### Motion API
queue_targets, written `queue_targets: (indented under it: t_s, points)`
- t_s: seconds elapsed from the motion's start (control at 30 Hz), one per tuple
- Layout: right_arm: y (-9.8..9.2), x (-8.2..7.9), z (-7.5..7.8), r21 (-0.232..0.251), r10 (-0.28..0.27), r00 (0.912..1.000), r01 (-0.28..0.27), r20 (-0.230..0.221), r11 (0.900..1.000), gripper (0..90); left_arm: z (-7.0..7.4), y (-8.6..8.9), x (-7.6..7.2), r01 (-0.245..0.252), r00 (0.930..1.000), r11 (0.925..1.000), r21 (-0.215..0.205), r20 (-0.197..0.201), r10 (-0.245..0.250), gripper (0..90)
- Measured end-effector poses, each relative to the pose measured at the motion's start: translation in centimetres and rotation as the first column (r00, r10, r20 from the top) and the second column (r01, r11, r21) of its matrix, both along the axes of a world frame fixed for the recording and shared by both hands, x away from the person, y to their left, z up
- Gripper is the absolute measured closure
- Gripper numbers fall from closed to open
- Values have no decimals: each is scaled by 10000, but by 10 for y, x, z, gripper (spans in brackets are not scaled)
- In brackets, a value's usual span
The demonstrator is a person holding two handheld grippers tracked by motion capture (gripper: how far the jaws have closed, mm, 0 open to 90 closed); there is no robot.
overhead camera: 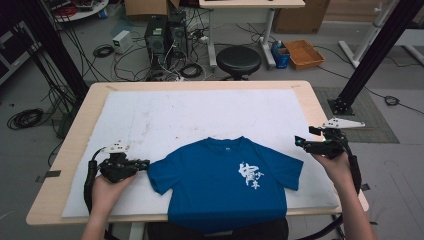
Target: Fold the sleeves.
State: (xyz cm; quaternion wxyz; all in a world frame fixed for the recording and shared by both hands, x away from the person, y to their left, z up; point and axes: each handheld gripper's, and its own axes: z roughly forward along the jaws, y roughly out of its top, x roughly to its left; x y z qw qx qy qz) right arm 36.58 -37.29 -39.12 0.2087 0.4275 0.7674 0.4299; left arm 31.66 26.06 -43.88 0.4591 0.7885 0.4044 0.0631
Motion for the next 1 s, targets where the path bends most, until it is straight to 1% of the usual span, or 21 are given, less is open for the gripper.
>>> queue_targets:
  t_s: [0.1, 0.17, 0.27, 0.4, 0.5, 0.6, 0.63, 0.67, 0.73, 0.87, 0.93, 1.0]
  points:
    - [-1, 0, 0, 9, -1, 10000, 1, 13, 10000, 245, 8, -6, 0, 103, 9999, 9986, -519, -109, -108, 885]
    - [-1, 0, 1, 31, 0, 10000, 0, 30, 10000, 245, 16, -13, 0, 268, 9995, 9950, -960, -131, -282, 885]
    - [-1, 0, 1, 17, -10, 10000, 10, 19, 10000, 245, 30, -29, 0, 674, 9977, 9880, -1389, 3, -680, 885]
    - [0, 0, 1, 17, -7, 10000, 7, 29, 10000, 245, 42, -57, 1, 1149, 9933, 9742, -1944, 83, -1155, 885]
    - [-1, 0, 1, 47, -20, 10000, 20, 36, 10000, 245, 45, -78, 5, 1370, 9899, 9634, -2304, -28, -1415, 885]
    - [-2, 0, 1, 23, -29, 10000, 29, 31, 10000, 245, 45, -99, 9, 1566, 9854, 9526, -2608, -233, -1684, 885]
    - [-2, 0, 1, 27, -31, 10000, 31, 29, 10000, 245, 45, -106, 10, 1644, 9838, 9511, -2615, -262, -1772, 885]
    - [-3, 0, 0, 11, -46, 10000, 46, 25, 10000, 245, 44, -113, 12, 1698, 9826, 9514, -2569, -290, -1832, 885]
    - [-3, 0, -1, 7, -106, 9999, 106, 9, 9999, 245, 42, -125, 17, 1876, 9783, 9530, -2380, -415, -2029, 885]
    - [-5, 1, -2, -23, -113, 9999, 113, -30, 9999, 245, 31, -149, 26, 2030, 9719, 9566, -2090, -757, -2228, 885]
    - [-5, 0, -3, -17, -155, 9998, 155, -81, 9999, 245, 26, -158, 31, 2077, 9713, 9604, -1859, -775, -2251, 885]
    - [-6, 0, -3, -41, -155, 9999, 155, -62, 9999, 247, 22, -163, 34, 2056, 9723, 9620, -1799, -739, -2216, 884]
